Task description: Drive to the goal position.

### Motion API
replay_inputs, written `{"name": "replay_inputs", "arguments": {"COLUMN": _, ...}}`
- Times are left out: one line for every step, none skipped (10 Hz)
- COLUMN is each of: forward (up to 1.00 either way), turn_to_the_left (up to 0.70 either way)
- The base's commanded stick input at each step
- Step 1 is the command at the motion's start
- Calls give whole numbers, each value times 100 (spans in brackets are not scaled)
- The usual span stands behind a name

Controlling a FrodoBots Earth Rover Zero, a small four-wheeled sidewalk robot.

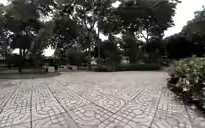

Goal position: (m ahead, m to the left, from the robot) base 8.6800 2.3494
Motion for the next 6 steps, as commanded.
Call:
{"name": "replay_inputs", "arguments": {"forward": 100, "turn_to_the_left": 0}}
{"name": "replay_inputs", "arguments": {"forward": 100, "turn_to_the_left": 0}}
{"name": "replay_inputs", "arguments": {"forward": 100, "turn_to_the_left": 0}}
{"name": "replay_inputs", "arguments": {"forward": 100, "turn_to_the_left": 0}}
{"name": "replay_inputs", "arguments": {"forward": 100, "turn_to_the_left": 0}}
{"name": "replay_inputs", "arguments": {"forward": 100, "turn_to_the_left": 0}}
